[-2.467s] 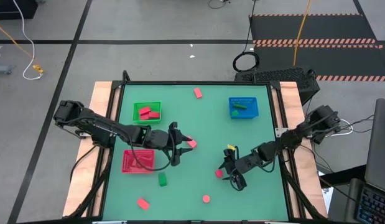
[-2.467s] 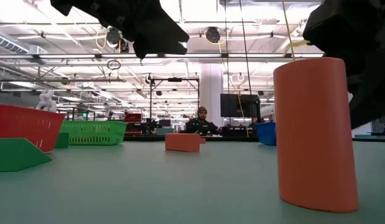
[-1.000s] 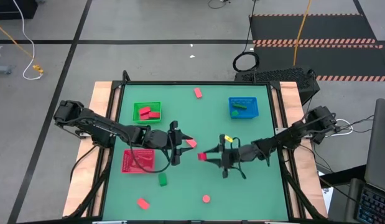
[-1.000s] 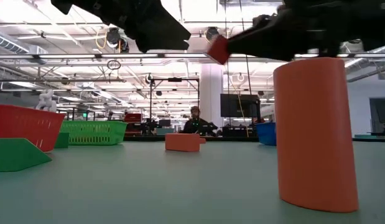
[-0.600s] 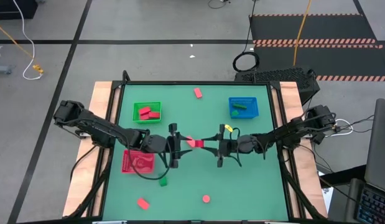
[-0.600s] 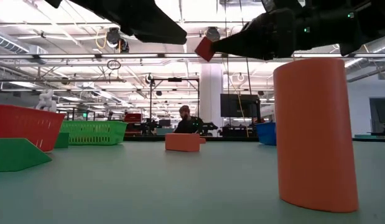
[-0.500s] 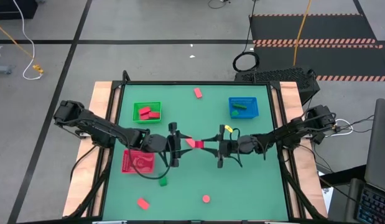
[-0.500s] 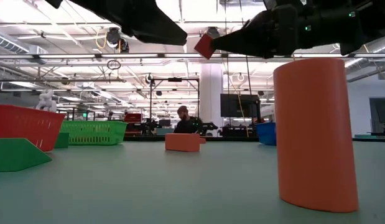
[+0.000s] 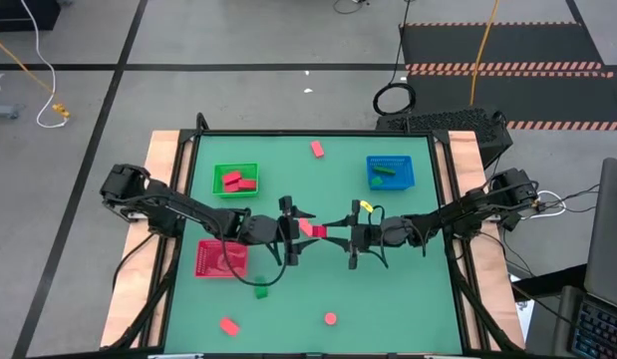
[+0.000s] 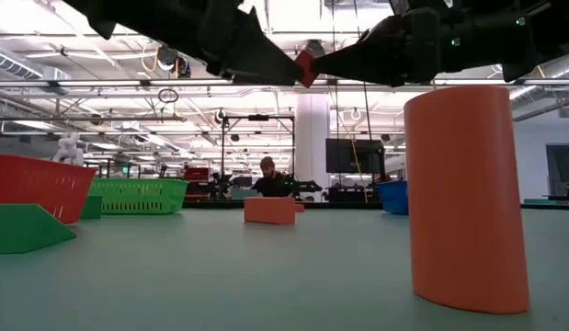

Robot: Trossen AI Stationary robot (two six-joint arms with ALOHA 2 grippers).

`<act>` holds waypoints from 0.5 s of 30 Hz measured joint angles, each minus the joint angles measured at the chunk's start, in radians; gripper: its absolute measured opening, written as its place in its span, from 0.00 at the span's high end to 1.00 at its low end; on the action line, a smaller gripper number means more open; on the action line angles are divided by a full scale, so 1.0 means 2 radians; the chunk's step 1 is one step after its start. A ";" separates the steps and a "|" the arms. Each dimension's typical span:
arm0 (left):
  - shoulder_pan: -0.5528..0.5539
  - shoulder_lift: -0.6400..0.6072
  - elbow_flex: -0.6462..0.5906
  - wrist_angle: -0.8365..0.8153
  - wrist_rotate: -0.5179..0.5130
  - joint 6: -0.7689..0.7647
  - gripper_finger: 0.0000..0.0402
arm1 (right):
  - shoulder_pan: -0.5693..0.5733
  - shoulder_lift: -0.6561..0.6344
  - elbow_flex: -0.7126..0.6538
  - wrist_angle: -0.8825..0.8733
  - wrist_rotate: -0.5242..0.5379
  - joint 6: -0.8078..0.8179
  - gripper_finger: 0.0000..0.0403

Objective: Sort & place blocks by color
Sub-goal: Put the red block into the green bin

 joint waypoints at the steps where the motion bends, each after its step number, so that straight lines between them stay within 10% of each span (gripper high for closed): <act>1: 0.002 0.000 0.000 -0.002 0.000 -0.006 0.26 | 0.000 0.000 0.000 0.000 0.000 0.000 0.70; 7: 0.008 0.000 0.000 -0.002 0.003 -0.036 0.45 | 0.000 0.000 0.000 0.001 0.004 0.003 0.70; 15: 0.009 0.000 -0.001 -0.007 -0.001 -0.037 0.96 | -0.006 0.000 0.000 0.004 0.018 0.015 0.50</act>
